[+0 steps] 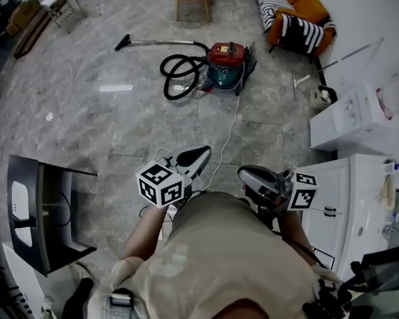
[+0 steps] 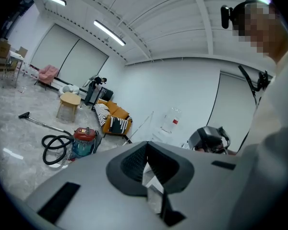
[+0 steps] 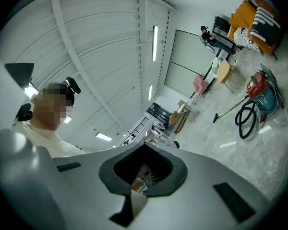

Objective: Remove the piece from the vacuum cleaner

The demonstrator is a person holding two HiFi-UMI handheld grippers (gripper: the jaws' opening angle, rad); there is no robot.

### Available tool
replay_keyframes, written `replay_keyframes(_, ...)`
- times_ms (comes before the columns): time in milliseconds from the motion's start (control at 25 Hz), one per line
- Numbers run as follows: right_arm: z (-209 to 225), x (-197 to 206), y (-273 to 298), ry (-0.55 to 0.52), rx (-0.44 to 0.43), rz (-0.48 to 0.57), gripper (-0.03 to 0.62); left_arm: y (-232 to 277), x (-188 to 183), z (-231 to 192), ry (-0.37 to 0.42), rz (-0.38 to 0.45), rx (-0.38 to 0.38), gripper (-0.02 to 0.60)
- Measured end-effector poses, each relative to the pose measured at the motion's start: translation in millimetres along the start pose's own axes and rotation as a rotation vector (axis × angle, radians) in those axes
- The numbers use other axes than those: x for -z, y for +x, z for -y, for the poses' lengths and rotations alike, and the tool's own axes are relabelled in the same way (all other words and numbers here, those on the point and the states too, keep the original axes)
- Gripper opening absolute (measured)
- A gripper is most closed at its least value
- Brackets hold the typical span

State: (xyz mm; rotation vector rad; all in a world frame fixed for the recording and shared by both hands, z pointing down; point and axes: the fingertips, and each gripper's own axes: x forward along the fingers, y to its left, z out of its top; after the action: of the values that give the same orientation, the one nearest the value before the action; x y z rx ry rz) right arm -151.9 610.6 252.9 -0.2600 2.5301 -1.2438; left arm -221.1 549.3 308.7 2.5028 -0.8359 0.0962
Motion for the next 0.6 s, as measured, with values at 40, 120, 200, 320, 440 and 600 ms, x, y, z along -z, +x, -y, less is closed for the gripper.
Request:
replay_keyframes(40,2.2,0.2,6.2,0.008,0.004,0.000,0.003,-3.1,-2.0,-4.2,-0.002,0.005,0.006,0.005)
replay_keyframes(120,6.6,2.2,16.8,0.029,0.008,-0.004,0.003,-8.8,-3.2,-12.1,-0.012,0.014,0.014,0.005)
replay_keyframes(200,10.3,2.0,25.3,0.039,0.011,-0.011,0.003,-12.3,-2.6,-20.3,-0.021,0.017,0.013,0.005)
replay_keyframes(320,14.4,-3.0,36.5,0.028,0.012,-0.029,0.003,-16.3,-2.7,-28.6,-0.037,0.020,0.012,0.005)
replay_keyframes(440,23.1,-3.3,47.9,0.042,0.005,-0.066,0.003,-20.0,-2.5,-37.1,-0.052,0.025,0.002,0.005)
replay_keyframes(600,31.5,-6.5,53.9,0.076,-0.013,-0.094,0.003,-18.3,-3.7,-50.4,-0.071,0.013,-0.025,0.005)
